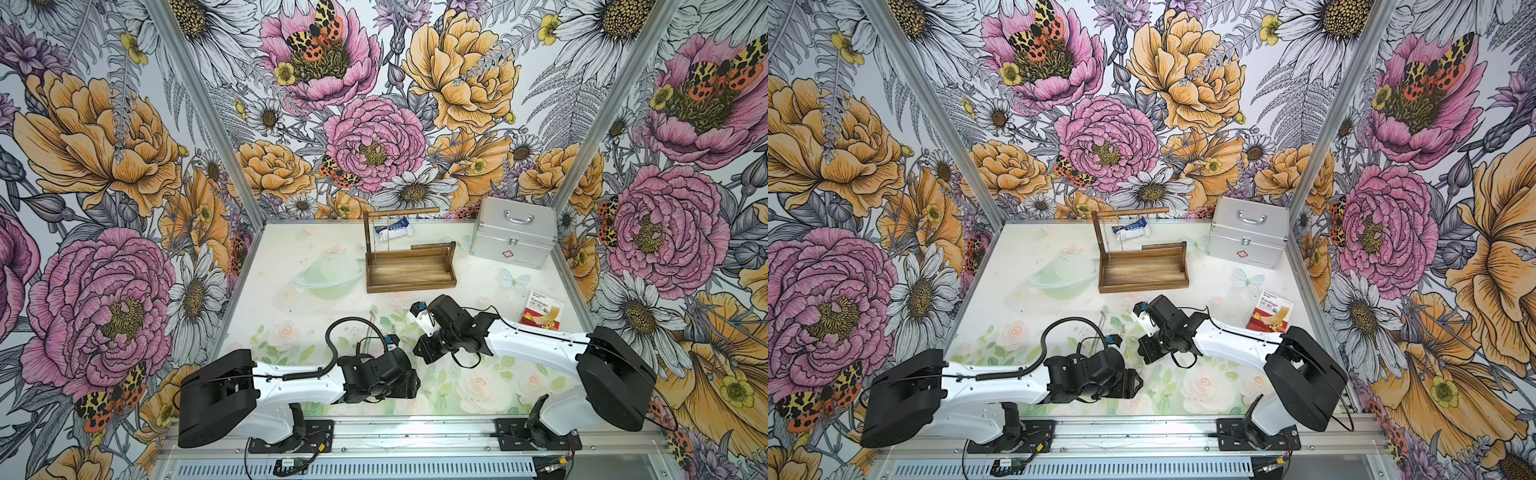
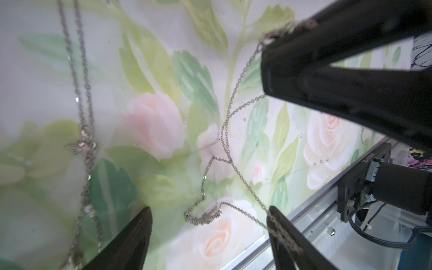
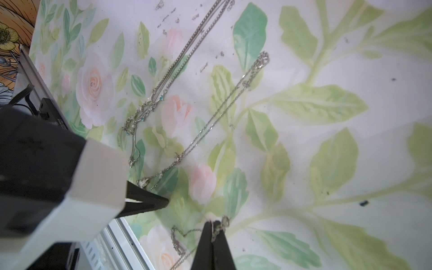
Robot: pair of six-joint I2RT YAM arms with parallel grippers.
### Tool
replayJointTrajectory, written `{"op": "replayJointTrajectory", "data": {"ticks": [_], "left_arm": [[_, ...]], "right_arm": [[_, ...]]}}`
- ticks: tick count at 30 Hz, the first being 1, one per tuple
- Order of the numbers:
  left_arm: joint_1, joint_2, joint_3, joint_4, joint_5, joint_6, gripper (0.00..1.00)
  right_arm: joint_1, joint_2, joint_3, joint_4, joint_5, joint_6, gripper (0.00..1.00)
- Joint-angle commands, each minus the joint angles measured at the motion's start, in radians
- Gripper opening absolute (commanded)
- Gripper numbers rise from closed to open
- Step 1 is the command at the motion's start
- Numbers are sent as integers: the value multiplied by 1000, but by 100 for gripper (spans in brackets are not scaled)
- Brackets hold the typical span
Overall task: Take the necklace off the jewelry display stand
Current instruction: Place the necklace at the center of the board.
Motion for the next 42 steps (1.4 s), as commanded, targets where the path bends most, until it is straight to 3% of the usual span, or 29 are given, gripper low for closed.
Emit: {"op": "replayJointTrajectory", "data": {"ticks": [1,28,37,42], "left_arm": [[-24,-25,-25,-35,2,-30,78],[-106,-147,-90,-82,-60,-99,82],[-47,-130,-12,-87,-68,-14,49],[-7,-42,75,-86,-51,56,28]], "right_arm": [[-11,32,41,14,23,15,0],[-89,171,88,40,-16,32,0],[-95,168,91,42,-16,38,0],[-97,173,97,42,-22,39,0]]}}
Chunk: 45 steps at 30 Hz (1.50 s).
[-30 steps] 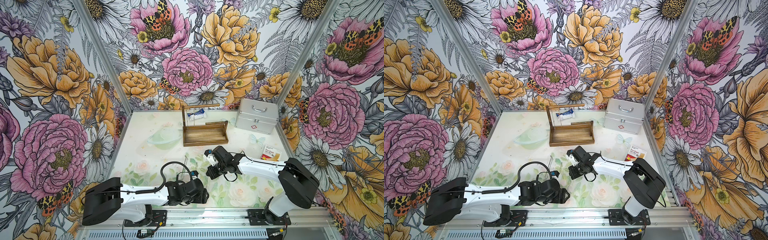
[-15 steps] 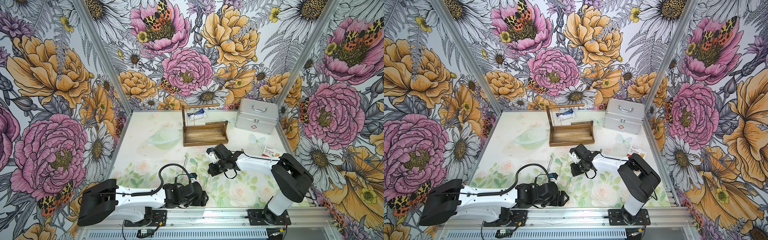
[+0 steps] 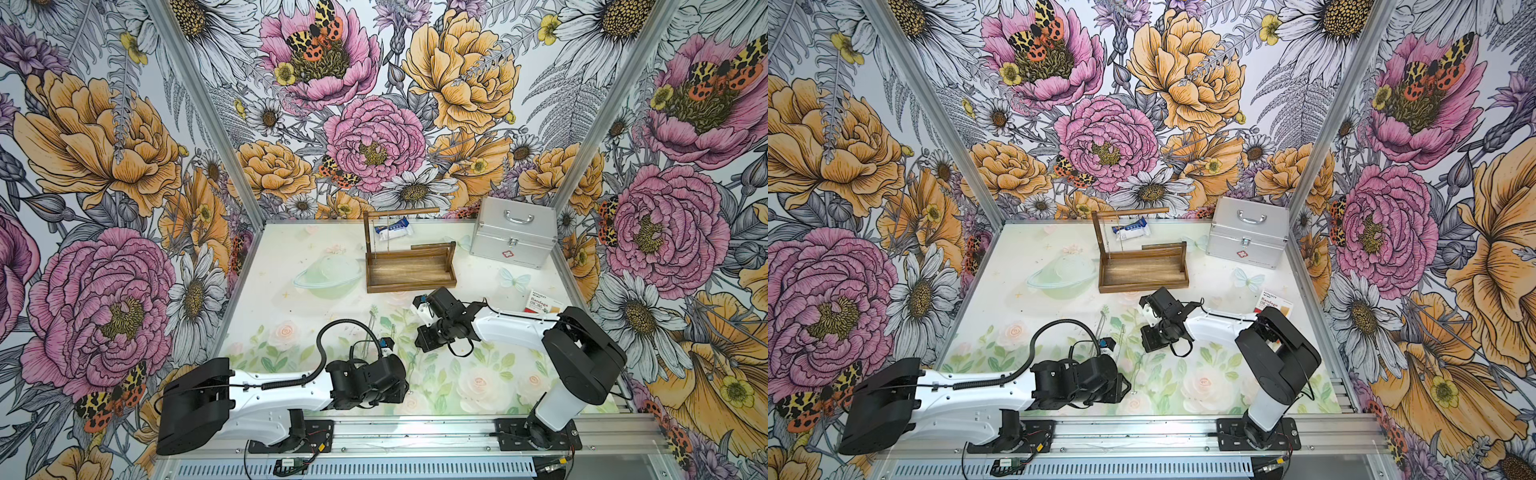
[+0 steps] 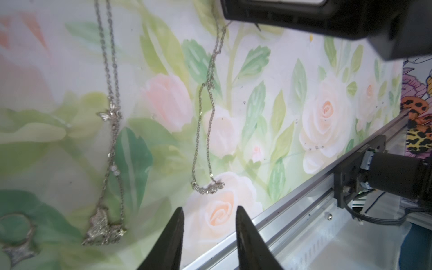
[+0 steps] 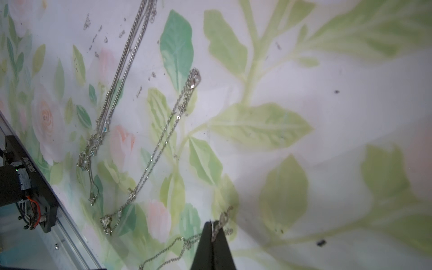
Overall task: Take the necklace off the jewelry display stand
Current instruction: Place the necklace at the center of the board.
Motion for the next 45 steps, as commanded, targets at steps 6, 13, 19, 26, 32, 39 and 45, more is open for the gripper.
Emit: {"op": "replayJointTrajectory", "data": {"ticks": [6,13,19,26,32,39,45], "left_arm": [[24,188,137,2,23,91,3],[16,202,125,2,35,75,0],[17,186,91,2,45,58,0],[16,206,89,2,52,50,0],[13,226,76,1,75,38,0],[-9,238,56,-1,89,19,0],[-19,230,37,-4,92,4,0]], "right_arm": [[-12,12,39,27,-16,15,0],[-19,20,57,26,-21,16,0],[-23,32,74,27,-25,16,0],[-31,49,101,27,-31,19,0],[-40,70,123,27,-28,22,0],[-49,97,141,28,-26,25,0],[-55,117,154,31,-33,24,0]]}}
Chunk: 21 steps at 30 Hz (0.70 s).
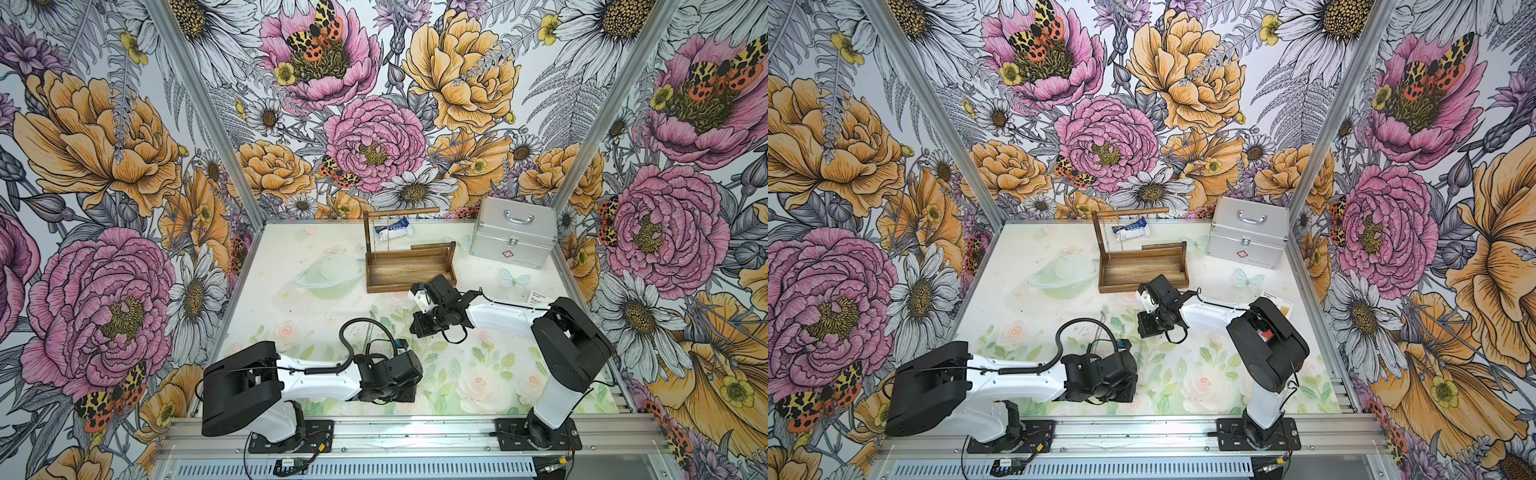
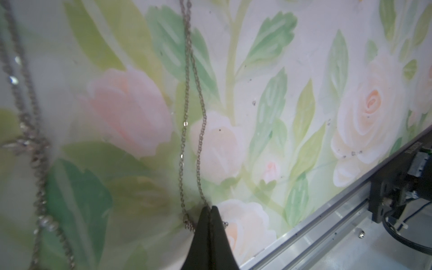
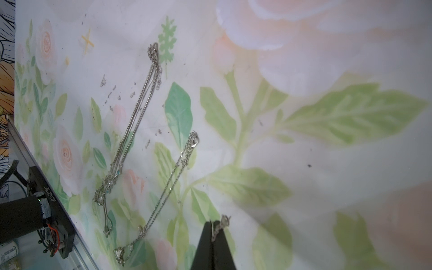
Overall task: Take the necklace off the jewelry display stand
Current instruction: Place the necklace at the center of the board.
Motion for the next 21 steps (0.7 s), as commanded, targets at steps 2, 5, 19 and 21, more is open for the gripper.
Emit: {"op": "replayJointTrajectory", "data": {"ticks": [2,5,19,21], "left_arm": [[-21,0,-41,-32,20,-24,0],[-31,-10,-48,-39,19,-31,0],[-62,-29,-58,-57,-10,-51,0],[-62,-35,-57,-60,-19,-52,0]], "right_arm": [[-9,34,37,24,-9,5,0],[-12,48,48,25,-10,7,0],[-20,107,91,23,-11,24,0],[-20,112,93,23,-11,24,0]]}}
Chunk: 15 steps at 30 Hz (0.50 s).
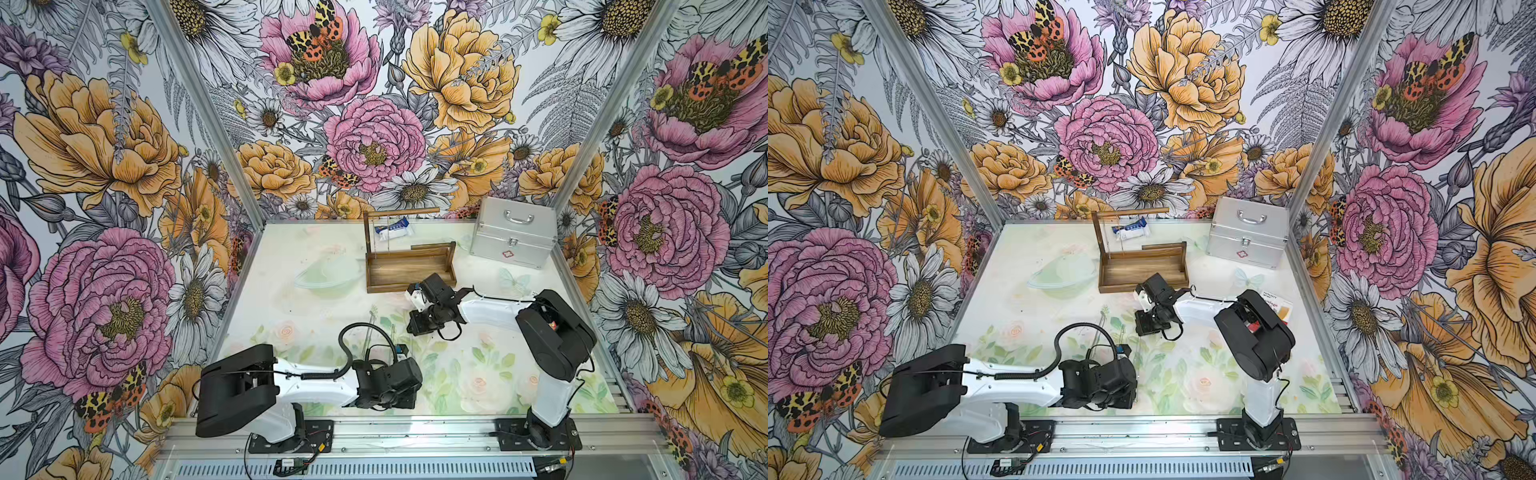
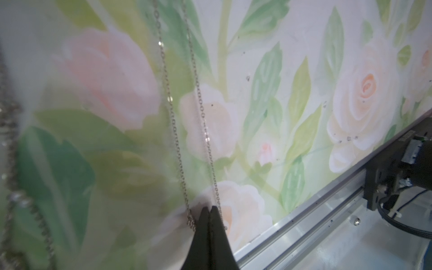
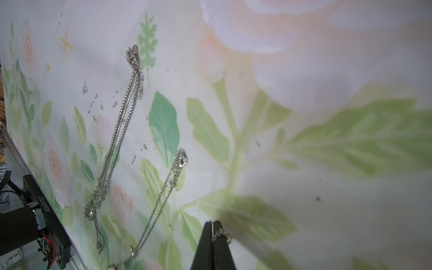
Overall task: Take the necklace off the jewelry display stand
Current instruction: Place the necklace at the center of the board.
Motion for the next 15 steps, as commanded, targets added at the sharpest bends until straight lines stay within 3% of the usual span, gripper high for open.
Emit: {"op": "replayJointTrajectory", "data": {"ticks": [1,15], "left_arm": [[-14,-15,-31,-80,-15,-9,0],[10,-42,-3,-85,-56,20,1]], "right_arm": [[-9,17,33,24,8,8,0],[-12,34,42,24,-11,9,0]]}}
